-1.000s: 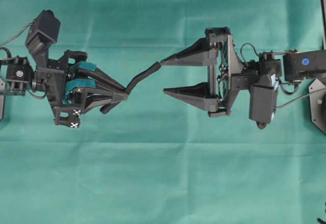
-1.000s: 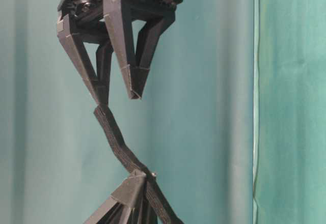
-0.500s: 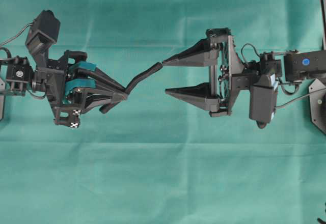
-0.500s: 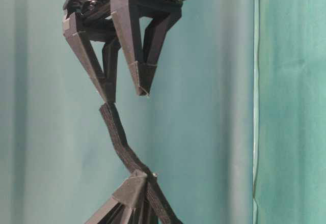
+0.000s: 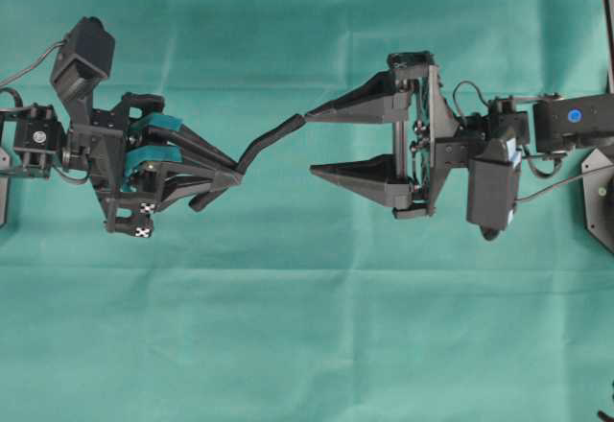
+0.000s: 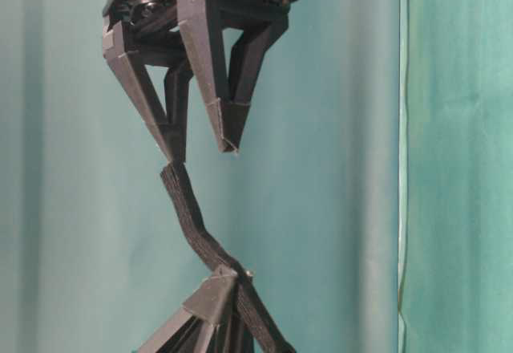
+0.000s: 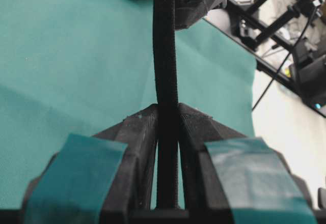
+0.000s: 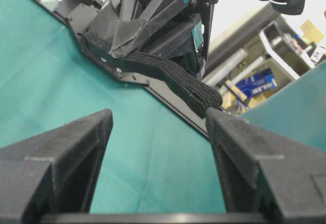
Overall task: Peel off the Velcro with your right arm.
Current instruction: 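Align the open right gripper around the strip's free end, then close the right gripper on the strip's free end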
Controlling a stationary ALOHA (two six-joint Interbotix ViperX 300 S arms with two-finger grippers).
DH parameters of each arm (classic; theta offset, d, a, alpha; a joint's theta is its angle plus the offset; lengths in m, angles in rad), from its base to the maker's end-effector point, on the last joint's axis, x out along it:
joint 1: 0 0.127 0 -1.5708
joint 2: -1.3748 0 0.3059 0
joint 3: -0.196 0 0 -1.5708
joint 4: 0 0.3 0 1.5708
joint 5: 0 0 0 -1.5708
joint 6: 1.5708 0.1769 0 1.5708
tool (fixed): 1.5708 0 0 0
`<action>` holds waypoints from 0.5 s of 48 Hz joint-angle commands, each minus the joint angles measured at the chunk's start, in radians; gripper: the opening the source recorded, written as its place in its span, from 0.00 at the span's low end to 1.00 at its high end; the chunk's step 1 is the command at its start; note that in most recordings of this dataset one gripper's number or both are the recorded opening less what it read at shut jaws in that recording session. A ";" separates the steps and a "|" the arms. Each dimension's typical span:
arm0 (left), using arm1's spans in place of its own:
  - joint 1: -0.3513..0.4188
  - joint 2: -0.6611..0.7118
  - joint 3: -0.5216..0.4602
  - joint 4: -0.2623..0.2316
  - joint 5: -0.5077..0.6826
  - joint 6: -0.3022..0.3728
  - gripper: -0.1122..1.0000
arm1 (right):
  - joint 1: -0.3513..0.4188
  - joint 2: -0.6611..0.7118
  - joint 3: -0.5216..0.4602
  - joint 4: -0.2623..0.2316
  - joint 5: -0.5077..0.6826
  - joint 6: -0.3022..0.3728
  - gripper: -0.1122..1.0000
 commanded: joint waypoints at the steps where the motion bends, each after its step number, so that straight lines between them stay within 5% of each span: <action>1: 0.009 -0.006 -0.011 -0.002 -0.011 0.003 0.19 | 0.003 -0.002 -0.020 0.003 -0.009 0.002 0.34; 17: 0.009 -0.006 -0.008 -0.002 -0.011 0.003 0.19 | 0.000 0.006 -0.025 0.003 -0.008 0.000 0.09; 24: 0.009 -0.006 -0.005 -0.002 -0.011 0.003 0.19 | -0.003 0.006 -0.025 0.002 -0.009 0.002 0.07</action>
